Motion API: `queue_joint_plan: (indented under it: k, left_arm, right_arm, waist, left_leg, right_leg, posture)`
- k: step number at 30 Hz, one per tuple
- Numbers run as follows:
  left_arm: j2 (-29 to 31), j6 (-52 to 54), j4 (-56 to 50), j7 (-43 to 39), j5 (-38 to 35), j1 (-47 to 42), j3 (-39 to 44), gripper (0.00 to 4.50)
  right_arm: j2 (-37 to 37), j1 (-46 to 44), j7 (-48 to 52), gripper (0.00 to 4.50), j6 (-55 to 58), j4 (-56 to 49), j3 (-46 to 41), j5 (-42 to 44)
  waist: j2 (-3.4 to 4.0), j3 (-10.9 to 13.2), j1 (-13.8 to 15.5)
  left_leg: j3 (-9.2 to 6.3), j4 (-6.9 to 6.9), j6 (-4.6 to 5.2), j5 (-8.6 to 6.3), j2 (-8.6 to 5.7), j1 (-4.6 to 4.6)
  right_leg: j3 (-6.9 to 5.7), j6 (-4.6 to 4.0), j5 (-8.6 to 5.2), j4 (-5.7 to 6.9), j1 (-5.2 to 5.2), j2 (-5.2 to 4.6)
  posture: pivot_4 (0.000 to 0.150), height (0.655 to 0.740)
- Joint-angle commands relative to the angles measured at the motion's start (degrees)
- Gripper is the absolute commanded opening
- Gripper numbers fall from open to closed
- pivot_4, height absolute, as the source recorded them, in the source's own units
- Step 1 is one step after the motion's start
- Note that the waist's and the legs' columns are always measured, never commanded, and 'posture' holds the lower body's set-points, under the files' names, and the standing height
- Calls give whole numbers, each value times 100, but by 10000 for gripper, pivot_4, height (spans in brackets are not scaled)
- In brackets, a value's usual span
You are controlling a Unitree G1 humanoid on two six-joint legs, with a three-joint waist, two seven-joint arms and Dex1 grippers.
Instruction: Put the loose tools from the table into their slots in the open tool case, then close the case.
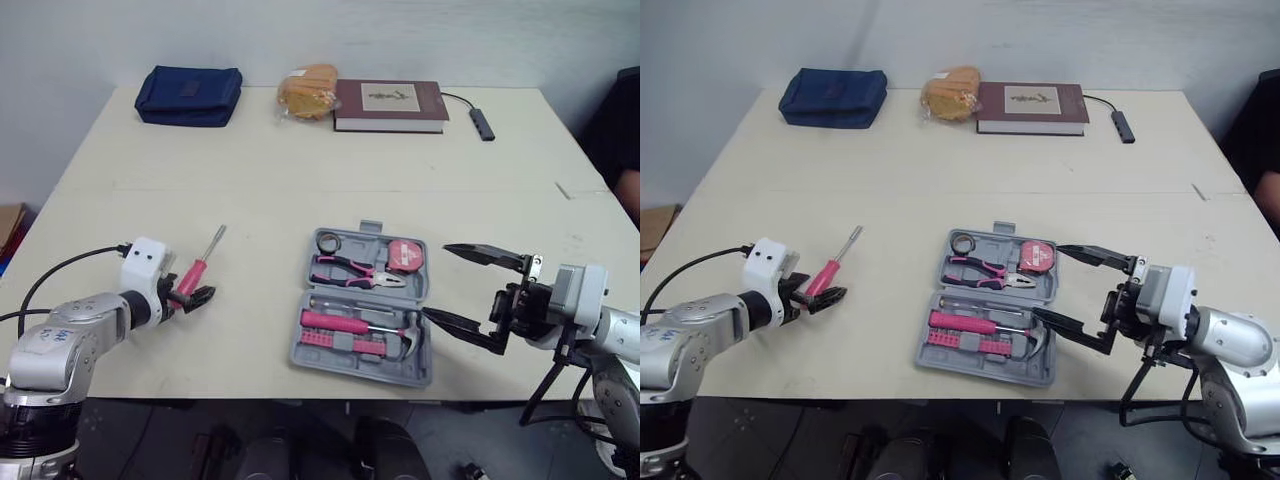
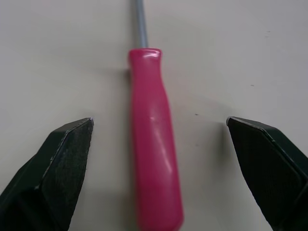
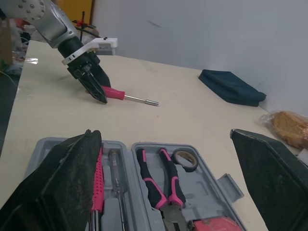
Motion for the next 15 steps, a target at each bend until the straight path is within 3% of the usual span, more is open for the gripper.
queue_joint_plan:
  k: [1, 5, 11, 15]
  left_arm:
    - [-86, -186, 222, 50, 243, -168, -124, 45000]
    - [-150, -253, 419, -128, 242, -200, -181, 32622]
    - [-176, -476, 566, -403, 261, -319, -256, 5621]
    - [-173, -1568, 619, -922, 399, -457, -333, 5443]
  right_arm:
    - [-4, 42, 57, 44626, 40, -255, -39, 82]
    - [43, 104, -21, 45000, 100, -393, -45, 83]
    - [48, 240, -52, 45000, 126, -556, -82, 6]
    - [6, 544, -7, 45000, 23, -599, -277, -81]
  waist:
    - [0, 0, 39]
    - [0, 0, 42]
    - [0, 0, 44]
    - [-3, 1, 64]
  left_leg:
    - [0, 0, 0, 0, 0, 0]
    - [-1, 0, 0, 0, -1, -1]
    - [-1, 0, 1, 1, -2, 1]
    - [-3, 0, 2, 2, -5, -1]
  right_leg:
    - [0, 0, 0, 0, 0, 0]
    - [-1, 0, 0, 0, 0, -1]
    - [-2, 0, 0, 0, 1, -3]
    - [-5, 0, 0, -1, 2, -5]
  posture:
    - [1500, 7400]
    - [1500, 7400]
    - [1500, 7400]
    - [1500, 7400]
